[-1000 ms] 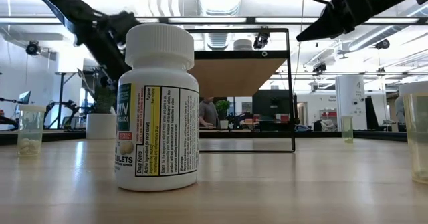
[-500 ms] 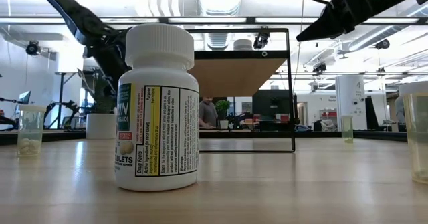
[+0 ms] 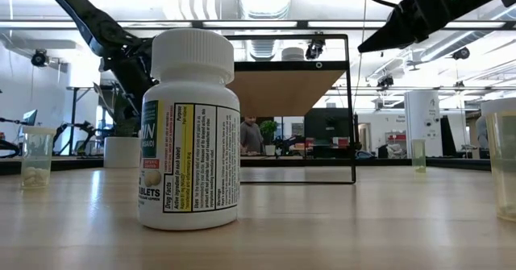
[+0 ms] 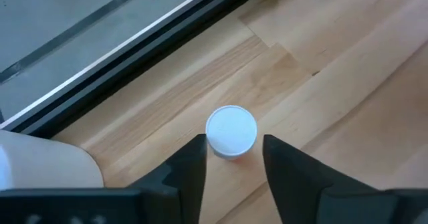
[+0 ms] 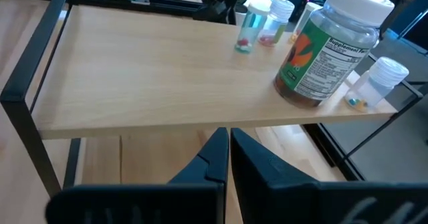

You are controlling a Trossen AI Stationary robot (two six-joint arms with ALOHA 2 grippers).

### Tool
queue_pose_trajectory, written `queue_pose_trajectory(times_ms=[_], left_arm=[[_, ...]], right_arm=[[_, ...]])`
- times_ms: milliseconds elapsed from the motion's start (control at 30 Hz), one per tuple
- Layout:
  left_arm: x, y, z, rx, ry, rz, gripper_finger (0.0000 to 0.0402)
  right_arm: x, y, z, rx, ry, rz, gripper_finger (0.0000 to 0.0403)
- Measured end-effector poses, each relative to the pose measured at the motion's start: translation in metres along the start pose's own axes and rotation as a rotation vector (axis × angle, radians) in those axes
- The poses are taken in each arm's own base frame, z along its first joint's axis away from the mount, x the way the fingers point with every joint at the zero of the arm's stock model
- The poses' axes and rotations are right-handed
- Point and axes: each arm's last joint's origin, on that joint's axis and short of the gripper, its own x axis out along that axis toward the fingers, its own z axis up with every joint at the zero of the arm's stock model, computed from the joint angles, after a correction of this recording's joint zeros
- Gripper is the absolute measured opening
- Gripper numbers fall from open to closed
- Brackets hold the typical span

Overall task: Pick and place medicine bottles onto shelf by color
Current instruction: Put the top red pill bottle on the shelf

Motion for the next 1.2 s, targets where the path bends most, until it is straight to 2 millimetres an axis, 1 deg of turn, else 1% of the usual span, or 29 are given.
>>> queue_pose_trajectory(times_ms=[167, 333, 600, 667, 733, 833, 933, 1067, 1200], left_arm=[[-0.002, 0.0, 0.001, 0.007, 0.003, 0.0, 0.0095], [-0.009, 0.001, 0.005, 0.005, -0.029, -0.003, 0.0073], [-0.031, 0.005, 0.012, 0.005, -0.097, -0.016, 0.0063], [-0.038, 0.006, 0.014, -0.014, -0.125, -0.051, 0.0063], [-0.042, 0.004, 0.015, -0.021, -0.138, -0.129, 0.0065], [-0.046, 0.003, 0.016, -0.018, -0.148, -0.184, 0.0082], [-0.044, 0.003, 0.015, -0.012, -0.14, -0.184, 0.0116], [-0.036, 0.002, 0.013, -0.007, -0.11, -0.182, 0.0173], [-0.022, 0.0, 0.004, 0.025, -0.046, -0.15, 0.0223]], right_arm=[[0.0, 0.0, -0.001, -0.001, 0.004, 0.0, 0.0009], [0.0, 0.0, -0.002, -0.002, 0.005, 0.001, 0.0009], [0.0, 0.0, -0.002, -0.001, 0.005, 0.001, 0.0009], [0.0, 0.0, -0.002, -0.001, 0.005, 0.001, 0.0009], [0.0, 0.0, -0.002, -0.001, 0.005, 0.002, 0.0009], [0.0, 0.0, -0.002, -0.001, 0.005, 0.003, 0.0009], [0.0, 0.0, -0.002, -0.001, 0.005, 0.004, 0.0009], [0.0, 0.001, -0.002, 0.007, 0.002, 0.02, 0.0009], [0.0, 0.001, -0.001, 0.01, -0.005, 0.03, 0.0009]])
